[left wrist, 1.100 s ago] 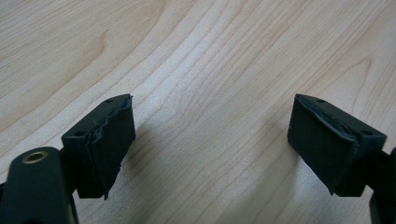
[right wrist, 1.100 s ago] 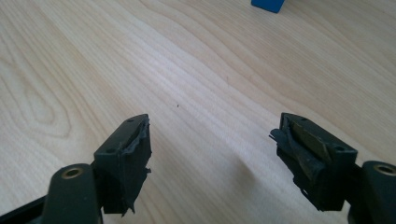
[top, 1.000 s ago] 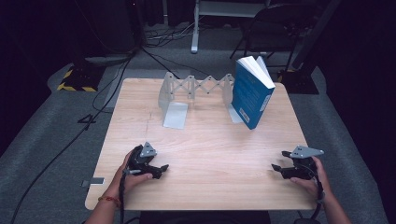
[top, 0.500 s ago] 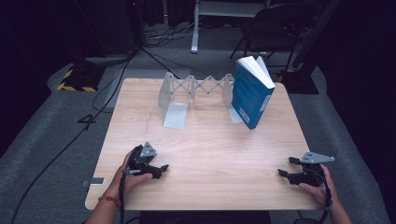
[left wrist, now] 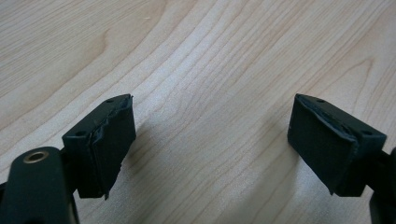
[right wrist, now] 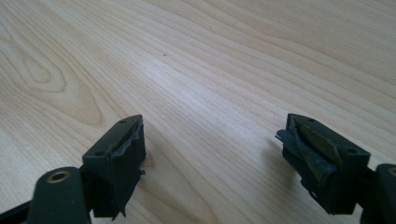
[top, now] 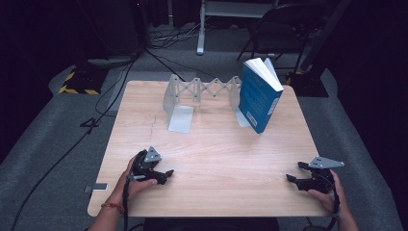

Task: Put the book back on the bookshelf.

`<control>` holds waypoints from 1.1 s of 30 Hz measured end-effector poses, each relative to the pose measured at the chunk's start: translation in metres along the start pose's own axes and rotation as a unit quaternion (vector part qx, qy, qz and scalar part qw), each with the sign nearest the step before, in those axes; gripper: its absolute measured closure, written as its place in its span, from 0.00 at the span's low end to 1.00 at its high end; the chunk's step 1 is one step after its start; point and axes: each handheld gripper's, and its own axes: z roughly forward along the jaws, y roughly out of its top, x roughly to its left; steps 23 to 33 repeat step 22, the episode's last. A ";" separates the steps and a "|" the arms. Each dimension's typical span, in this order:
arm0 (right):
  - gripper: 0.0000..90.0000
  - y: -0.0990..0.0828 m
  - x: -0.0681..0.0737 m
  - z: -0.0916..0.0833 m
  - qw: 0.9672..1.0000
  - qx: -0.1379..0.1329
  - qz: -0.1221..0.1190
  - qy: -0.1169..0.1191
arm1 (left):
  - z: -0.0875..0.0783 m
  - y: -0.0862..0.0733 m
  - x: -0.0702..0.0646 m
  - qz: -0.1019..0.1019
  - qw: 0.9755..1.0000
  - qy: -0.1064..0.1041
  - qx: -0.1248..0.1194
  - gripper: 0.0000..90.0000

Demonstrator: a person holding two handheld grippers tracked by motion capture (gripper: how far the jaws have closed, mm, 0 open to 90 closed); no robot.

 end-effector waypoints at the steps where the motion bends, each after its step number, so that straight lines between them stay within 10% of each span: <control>1: 0.23 0.000 0.000 0.000 1.000 0.000 0.000 0.000 | 0.000 0.000 0.000 -0.001 1.000 0.000 0.000 0.18; 33: 0.23 0.000 0.000 0.000 1.000 0.000 0.000 0.000 | 0.000 0.000 0.000 -0.003 1.000 -0.003 0.001 0.17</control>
